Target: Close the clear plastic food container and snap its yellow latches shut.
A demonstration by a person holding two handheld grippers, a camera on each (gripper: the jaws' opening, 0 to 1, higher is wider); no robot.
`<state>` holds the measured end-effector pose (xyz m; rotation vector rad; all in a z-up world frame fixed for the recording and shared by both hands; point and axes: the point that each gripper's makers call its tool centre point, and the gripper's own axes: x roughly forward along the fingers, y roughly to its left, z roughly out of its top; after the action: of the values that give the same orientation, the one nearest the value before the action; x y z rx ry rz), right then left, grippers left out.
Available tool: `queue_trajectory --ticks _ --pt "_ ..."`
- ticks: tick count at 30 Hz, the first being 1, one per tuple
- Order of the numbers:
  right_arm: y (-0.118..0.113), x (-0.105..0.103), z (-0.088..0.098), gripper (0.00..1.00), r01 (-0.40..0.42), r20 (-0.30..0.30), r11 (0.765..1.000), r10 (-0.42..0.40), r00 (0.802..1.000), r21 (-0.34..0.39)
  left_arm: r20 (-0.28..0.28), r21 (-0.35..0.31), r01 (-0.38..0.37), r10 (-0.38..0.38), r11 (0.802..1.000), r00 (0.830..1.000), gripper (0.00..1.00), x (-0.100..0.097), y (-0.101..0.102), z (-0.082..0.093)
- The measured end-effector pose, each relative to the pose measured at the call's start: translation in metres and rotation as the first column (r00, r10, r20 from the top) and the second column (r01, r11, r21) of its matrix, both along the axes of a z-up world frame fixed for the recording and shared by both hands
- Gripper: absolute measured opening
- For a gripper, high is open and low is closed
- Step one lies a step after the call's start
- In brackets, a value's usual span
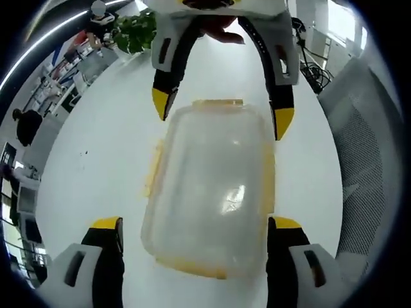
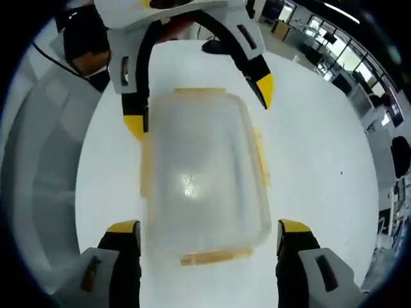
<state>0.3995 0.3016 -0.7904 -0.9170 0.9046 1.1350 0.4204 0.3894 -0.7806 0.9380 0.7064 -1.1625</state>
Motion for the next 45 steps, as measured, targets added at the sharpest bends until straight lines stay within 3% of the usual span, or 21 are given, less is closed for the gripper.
queue_trajectory --ticks 8,14,16,31,42,45 --pt "-0.008 -0.002 0.01 0.89 0.098 0.037 0.993 -0.101 0.994 0.07 -0.012 -0.054 -0.053 0.052 0.997 0.999 0.96 -0.011 0.006 -0.001" --pt "-0.012 -0.009 0.011 0.89 0.157 0.032 0.981 -0.161 0.986 0.113 -0.024 -0.094 -0.114 0.112 0.989 0.993 0.97 -0.016 0.011 0.0" --pt "-0.013 -0.012 0.011 0.89 0.176 0.029 0.976 -0.181 0.983 0.128 -0.05 -0.124 -0.152 0.146 0.981 0.988 0.97 -0.02 0.01 0.001" --pt "-0.018 -0.027 0.017 0.88 0.292 0.034 0.929 -0.307 0.951 0.229 -0.078 -0.249 -0.296 0.285 0.922 0.955 0.97 -0.032 0.018 0.011" --pt "-0.02 -0.036 0.021 0.88 0.332 0.046 0.901 -0.358 0.933 0.278 -0.083 -0.302 -0.326 0.316 0.896 0.945 0.97 -0.038 0.017 0.017" --pt "-0.02 -0.038 0.024 0.88 0.346 0.055 0.886 -0.379 0.924 0.308 -0.087 -0.331 -0.341 0.331 0.88 0.94 0.97 -0.04 0.016 0.021"
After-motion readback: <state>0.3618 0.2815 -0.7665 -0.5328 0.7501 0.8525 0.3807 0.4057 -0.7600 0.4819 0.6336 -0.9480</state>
